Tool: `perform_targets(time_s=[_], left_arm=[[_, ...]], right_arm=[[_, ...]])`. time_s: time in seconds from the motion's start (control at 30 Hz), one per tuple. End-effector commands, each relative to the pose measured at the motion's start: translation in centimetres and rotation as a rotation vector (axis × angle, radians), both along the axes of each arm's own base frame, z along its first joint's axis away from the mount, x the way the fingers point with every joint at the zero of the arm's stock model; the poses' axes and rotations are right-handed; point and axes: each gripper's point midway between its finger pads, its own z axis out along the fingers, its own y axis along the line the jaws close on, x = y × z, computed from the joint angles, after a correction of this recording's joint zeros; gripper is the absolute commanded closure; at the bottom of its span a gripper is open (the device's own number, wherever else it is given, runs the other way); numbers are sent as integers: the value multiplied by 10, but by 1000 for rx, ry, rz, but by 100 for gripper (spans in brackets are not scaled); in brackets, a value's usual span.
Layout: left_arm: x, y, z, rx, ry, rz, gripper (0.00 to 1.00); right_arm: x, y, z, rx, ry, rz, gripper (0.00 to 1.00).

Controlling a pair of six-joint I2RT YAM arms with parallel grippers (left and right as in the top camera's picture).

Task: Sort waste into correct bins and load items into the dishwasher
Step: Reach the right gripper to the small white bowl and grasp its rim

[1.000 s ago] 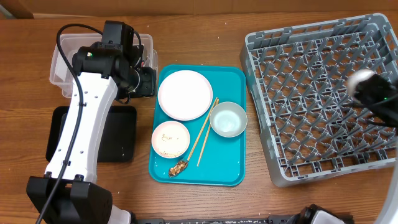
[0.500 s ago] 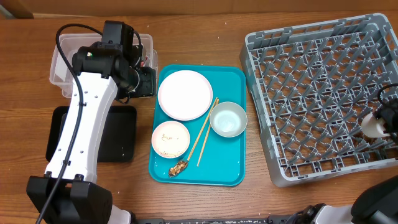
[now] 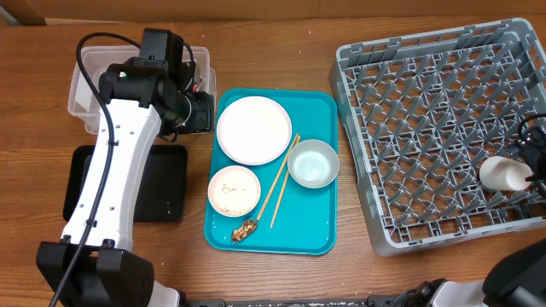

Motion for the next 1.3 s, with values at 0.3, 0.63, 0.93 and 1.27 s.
perform_targets(time_s=[0.3, 0.63, 0.93, 1.27], left_arm=[[1, 0, 7, 2, -18, 16, 32], [-1, 1, 6, 4, -6, 16, 30], [-1, 1, 6, 4, -7, 16, 22], [-1, 1, 6, 4, -8, 16, 20]], right_arm=[[28, 23, 15, 132, -158, 86, 0], [61, 95, 67, 217, -421, 416, 0], [74, 243, 93, 227, -450, 871, 2], [50, 366, 25, 217, -123, 1027, 2]])
